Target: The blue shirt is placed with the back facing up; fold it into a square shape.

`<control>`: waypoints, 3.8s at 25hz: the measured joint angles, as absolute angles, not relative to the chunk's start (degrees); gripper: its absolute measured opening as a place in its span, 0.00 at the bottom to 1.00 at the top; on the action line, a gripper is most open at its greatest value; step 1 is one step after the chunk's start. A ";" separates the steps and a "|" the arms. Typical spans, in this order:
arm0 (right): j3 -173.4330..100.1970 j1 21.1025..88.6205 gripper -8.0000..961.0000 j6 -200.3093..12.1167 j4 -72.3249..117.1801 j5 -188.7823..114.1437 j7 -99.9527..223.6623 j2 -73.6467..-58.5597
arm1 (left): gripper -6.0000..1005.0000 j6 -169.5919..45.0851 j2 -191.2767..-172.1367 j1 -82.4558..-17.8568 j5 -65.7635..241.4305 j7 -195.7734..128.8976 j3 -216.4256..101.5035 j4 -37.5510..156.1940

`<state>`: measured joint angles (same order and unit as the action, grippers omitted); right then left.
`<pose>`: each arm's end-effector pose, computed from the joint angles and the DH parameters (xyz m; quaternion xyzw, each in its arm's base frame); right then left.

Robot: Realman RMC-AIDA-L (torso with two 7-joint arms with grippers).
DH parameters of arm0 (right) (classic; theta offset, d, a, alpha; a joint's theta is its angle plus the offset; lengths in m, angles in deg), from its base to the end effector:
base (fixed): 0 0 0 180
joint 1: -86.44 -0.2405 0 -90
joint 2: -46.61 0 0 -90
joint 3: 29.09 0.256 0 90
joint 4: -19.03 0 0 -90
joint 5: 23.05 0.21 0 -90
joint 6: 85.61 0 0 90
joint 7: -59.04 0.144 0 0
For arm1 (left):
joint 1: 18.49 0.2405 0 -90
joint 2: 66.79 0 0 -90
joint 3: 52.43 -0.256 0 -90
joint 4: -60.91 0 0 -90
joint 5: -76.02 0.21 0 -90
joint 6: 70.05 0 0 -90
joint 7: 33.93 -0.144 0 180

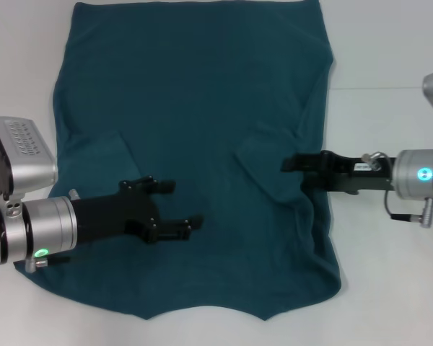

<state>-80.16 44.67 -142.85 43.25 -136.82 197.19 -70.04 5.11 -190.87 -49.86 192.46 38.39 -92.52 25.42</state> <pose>0.2611 0.4034 -0.0368 -0.7097 0.6559 0.2007 0.1608 -0.2635 0.3423 -0.0434 -0.9390 -0.2034 -0.1982 0.1937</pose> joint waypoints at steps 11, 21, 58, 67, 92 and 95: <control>-80.15 41.13 0.79 -140.08 41.54 -136.31 195.32 -73.36 | 0.82 5.05 -190.67 -49.10 192.57 38.25 -92.41 24.71; -80.25 39.10 0.79 -144.07 39.96 -132.09 191.91 -73.63 | 0.82 5.00 -190.53 -47.79 192.87 38.91 -91.70 23.40; -81.22 42.47 0.30 -138.66 41.00 -135.94 194.08 -72.36 | 0.81 4.22 -190.40 -47.78 192.81 39.37 -91.63 22.77; -81.21 42.67 0.04 -139.37 41.78 -135.68 191.91 -72.69 | 0.80 4.28 -190.36 -47.32 192.64 39.50 -91.63 22.27; -89.47 39.42 0.20 -147.21 43.69 -133.85 184.56 -73.26 | 0.79 9.73 -190.61 -43.79 194.06 42.29 -91.63 16.97; -89.28 40.18 0.26 -148.24 44.24 -131.77 183.21 -73.24 | 0.79 9.38 -190.63 -43.78 193.82 42.40 -91.52 16.97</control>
<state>-89.28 40.18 -148.24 44.24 -131.77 183.21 -73.24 9.38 -190.63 -43.78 193.82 42.40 -91.52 16.97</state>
